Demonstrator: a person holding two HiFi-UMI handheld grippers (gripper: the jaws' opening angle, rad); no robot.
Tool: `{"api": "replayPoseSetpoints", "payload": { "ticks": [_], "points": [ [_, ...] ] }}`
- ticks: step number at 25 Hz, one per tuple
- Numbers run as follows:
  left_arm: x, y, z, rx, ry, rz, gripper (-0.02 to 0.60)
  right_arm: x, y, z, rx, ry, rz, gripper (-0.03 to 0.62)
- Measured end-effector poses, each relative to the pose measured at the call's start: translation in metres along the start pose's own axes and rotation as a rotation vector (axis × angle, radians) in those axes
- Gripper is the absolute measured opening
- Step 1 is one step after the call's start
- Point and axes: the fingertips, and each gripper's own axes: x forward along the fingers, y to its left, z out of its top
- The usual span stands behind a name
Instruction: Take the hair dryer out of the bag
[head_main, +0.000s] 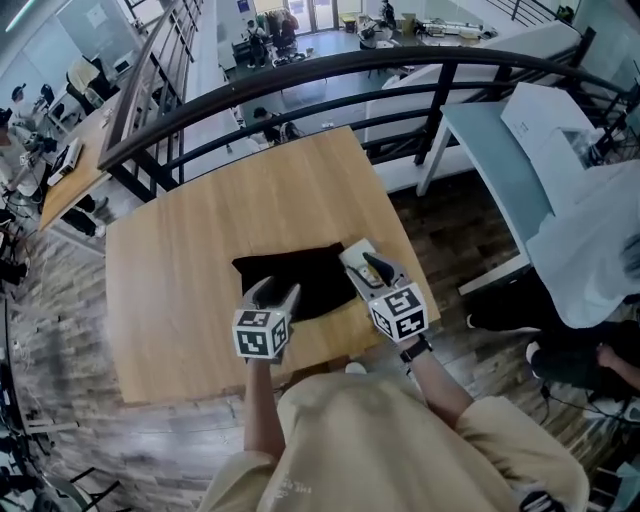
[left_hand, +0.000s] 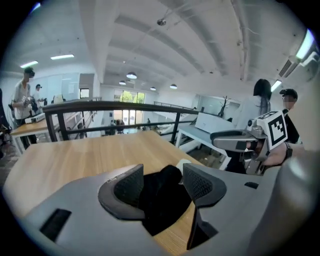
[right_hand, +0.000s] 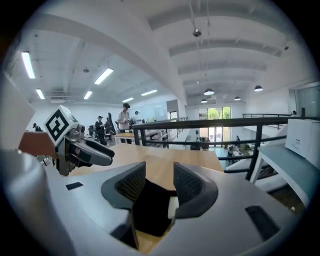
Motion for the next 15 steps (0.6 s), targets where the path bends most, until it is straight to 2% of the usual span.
{"api": "replayPoseSetpoints", "payload": {
  "ticks": [3, 6, 9, 15],
  "points": [
    [-0.024, -0.008, 0.026, -0.005, -0.126, 0.052, 0.236, 0.002, 0.022, 0.036, -0.031, -0.093, 0.045, 0.132],
    [-0.05, -0.012, 0.049, 0.001, -0.245, 0.113, 0.161, -0.003, 0.041, 0.063, -0.056, -0.156, 0.091, 0.089],
    [-0.072, -0.013, 0.054, 0.012, -0.295, 0.177, 0.111, -0.014, 0.053, 0.075, -0.07, -0.187, 0.112, 0.051],
    [-0.1, -0.016, 0.066, 0.025, -0.381, 0.238, 0.024, -0.037, 0.064, 0.101, -0.124, -0.255, 0.074, 0.02]
  ]
}}
